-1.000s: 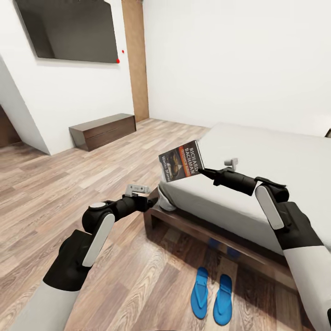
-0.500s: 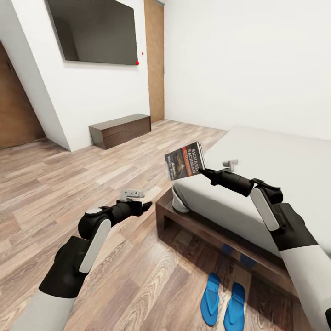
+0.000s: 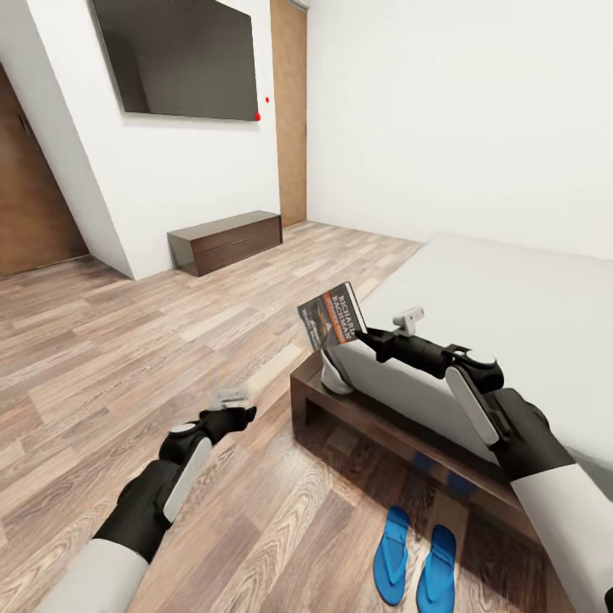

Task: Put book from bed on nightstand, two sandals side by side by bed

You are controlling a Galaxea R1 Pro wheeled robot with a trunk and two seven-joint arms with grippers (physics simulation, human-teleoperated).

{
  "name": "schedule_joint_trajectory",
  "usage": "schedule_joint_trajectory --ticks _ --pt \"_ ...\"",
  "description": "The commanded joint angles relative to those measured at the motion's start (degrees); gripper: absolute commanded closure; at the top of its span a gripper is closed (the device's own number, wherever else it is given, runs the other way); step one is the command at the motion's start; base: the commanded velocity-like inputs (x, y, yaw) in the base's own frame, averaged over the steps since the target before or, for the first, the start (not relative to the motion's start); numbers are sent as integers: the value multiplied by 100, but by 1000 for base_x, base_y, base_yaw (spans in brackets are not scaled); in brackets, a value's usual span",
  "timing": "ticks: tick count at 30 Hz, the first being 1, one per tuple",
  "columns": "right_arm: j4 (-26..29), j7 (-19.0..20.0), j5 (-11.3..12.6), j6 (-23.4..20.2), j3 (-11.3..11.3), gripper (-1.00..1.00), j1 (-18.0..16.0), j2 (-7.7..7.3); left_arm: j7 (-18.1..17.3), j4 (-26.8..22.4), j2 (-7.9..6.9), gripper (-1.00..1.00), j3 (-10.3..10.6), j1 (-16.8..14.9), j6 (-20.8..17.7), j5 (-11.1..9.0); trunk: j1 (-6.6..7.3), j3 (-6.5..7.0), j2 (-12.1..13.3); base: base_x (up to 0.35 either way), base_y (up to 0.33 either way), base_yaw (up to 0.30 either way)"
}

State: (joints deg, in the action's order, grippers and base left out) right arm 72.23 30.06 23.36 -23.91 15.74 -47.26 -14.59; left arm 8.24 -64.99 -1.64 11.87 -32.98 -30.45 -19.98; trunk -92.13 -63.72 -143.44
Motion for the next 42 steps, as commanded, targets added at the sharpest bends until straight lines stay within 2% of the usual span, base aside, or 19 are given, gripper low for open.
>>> schedule_joint_trajectory --ticks 1,2,4,9,20,42 --pt "9 -12 31 -30 5 100 9 -3 86 176 0 -100 19 -5 104 -62 2 -5 -3 0 0 0" --pt "15 1 -49 29 7 100 53 2 161 705 19 -100 18 -11 541 -58 2 -5 -3 0 0 0" --pt "15 -5 -74 99 7 100 75 17 187 929 28 -100 19 -13 848 -68 2 -5 -3 0 0 0" --pt "11 1 -91 261 10 100 121 33 175 982 17 -100 45 -15 1316 -57 2 -19 -3 0 0 57" --pt "-4 -32 -76 316 13 100 245 48 178 935 -2 -100 76 -15 1427 -41 2 -87 -3 0 0 199" --pt "-7 -27 -68 317 -15 100 252 28 166 768 17 -100 114 -8 1455 -41 2 -213 -3 0 0 217"
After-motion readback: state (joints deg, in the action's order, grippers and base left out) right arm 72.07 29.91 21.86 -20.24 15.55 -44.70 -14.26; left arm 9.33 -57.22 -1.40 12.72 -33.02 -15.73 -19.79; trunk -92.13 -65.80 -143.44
